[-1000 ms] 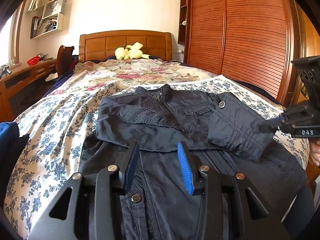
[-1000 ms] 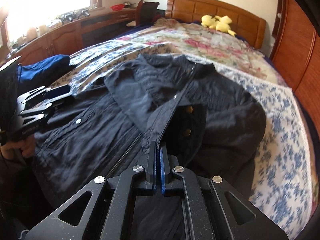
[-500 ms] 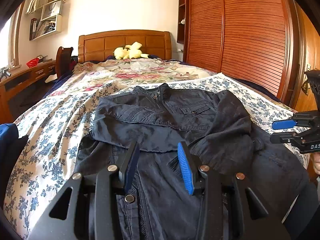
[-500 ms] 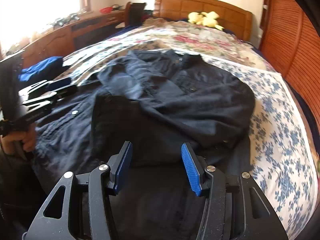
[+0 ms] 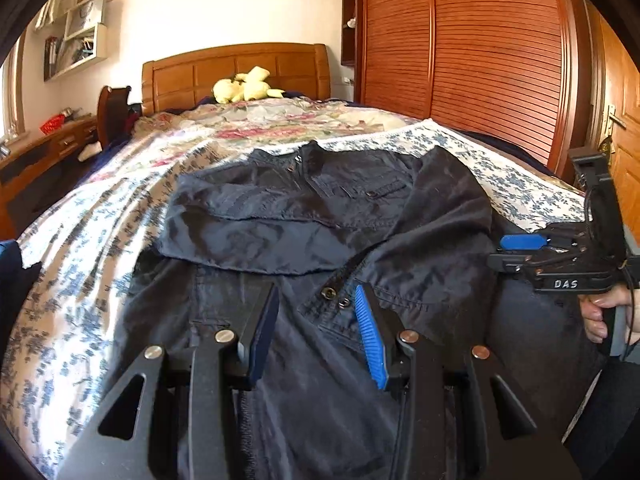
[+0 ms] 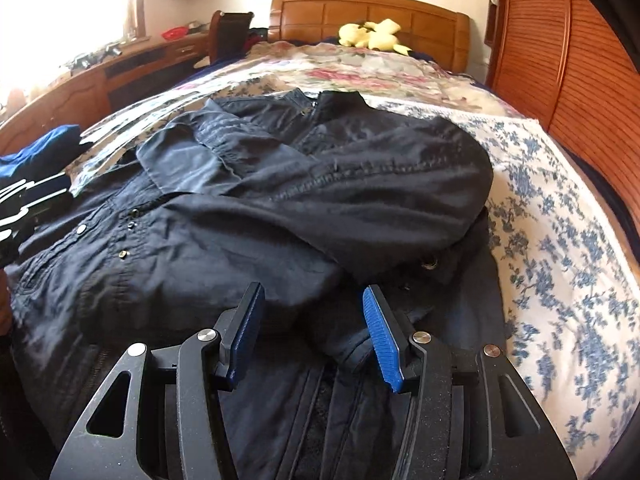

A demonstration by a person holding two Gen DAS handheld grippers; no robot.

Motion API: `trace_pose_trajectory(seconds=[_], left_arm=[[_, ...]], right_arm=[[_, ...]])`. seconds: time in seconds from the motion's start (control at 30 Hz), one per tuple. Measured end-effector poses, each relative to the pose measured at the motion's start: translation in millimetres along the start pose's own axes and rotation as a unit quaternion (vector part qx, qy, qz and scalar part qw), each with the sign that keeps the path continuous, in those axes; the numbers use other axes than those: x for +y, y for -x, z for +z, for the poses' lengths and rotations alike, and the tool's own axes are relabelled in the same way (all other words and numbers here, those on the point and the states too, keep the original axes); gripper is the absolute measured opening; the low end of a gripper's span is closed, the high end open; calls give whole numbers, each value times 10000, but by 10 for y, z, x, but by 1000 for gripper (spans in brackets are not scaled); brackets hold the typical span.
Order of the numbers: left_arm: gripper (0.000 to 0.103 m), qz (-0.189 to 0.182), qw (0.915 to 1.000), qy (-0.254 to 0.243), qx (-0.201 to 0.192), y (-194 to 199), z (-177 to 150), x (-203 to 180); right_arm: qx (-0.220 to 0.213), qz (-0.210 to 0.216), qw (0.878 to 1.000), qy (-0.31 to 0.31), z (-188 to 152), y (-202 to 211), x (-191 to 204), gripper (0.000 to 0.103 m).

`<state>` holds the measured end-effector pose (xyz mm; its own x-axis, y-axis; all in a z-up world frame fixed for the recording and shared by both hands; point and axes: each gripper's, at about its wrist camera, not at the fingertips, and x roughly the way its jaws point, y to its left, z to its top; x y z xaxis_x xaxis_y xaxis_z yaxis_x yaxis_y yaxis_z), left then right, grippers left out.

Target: Fold large clothes

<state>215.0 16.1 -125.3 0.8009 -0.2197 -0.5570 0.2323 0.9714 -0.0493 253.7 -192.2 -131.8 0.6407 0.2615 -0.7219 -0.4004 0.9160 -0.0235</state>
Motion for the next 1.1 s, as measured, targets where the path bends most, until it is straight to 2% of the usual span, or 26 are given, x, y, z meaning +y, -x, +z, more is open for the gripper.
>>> trace_pose_trajectory(seconds=[0.33,0.47,0.77,0.93,1.1], left_arm=[[39,-218,9981,-1,576,-350,-17,-90],[39,-221,9953,63,942,-544,-20,-96],[43,-69,9926,186,1202,-702,-21,-61],[51,-9,9900,286,1384,-793,-28,-12],[51,52,9905,202,1362,-776,-26,-50]], right_arm=[[27,163,9997,-157,-63,-57,-54,52],[-1,163,9998,-132,-75,-58,-47,52],[-21,284,9995,-106,-113,-9,-55,53],[-35,310,9994,-120,-118,6,-54,53],[-37,297,9995,-107,-121,9,-54,53]])
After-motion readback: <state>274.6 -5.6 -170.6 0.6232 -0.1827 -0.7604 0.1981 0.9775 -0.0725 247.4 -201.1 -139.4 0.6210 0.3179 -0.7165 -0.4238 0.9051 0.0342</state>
